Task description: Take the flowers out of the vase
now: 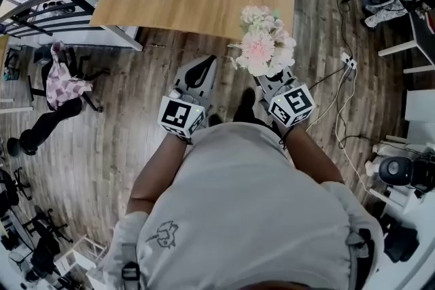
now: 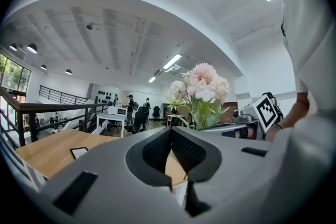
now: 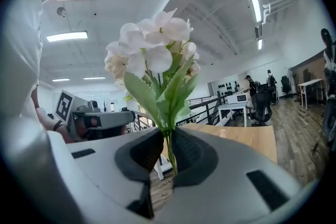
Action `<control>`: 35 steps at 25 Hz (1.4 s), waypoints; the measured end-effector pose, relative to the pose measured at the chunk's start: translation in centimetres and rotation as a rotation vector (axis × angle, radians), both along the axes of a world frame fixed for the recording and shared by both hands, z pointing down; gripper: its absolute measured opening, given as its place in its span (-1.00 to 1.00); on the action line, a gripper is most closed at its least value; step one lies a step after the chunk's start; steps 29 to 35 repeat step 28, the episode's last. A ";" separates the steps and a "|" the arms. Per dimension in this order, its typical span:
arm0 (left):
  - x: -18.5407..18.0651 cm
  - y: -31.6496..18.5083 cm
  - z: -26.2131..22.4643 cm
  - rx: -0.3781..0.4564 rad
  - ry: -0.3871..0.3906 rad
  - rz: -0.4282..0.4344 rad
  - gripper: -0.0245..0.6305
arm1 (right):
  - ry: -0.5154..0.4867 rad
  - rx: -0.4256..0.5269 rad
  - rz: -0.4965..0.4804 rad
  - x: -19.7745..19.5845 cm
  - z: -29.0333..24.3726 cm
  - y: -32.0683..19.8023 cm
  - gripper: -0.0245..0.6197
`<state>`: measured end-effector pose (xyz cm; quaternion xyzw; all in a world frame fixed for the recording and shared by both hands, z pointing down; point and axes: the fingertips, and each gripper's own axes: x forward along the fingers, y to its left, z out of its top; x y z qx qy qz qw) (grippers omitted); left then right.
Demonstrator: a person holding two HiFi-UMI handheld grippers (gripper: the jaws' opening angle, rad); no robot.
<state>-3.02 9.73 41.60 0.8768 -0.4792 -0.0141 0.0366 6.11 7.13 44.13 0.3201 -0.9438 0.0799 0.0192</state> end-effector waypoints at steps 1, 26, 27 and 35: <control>-0.2 0.2 0.0 0.001 0.003 -0.001 -0.91 | 0.003 0.003 -0.002 -0.1 0.0 0.4 -0.76; -1.6 2.4 0.4 -0.015 0.038 0.006 -0.92 | 0.042 0.026 -0.009 -1.0 -0.3 2.9 -0.76; -1.5 2.3 0.5 -0.015 0.037 0.009 -0.91 | 0.045 0.025 -0.009 -1.0 -0.2 2.8 -0.77; -1.4 2.2 0.5 -0.016 0.036 0.012 -0.91 | 0.048 0.024 -0.008 -0.9 -0.1 2.7 -0.76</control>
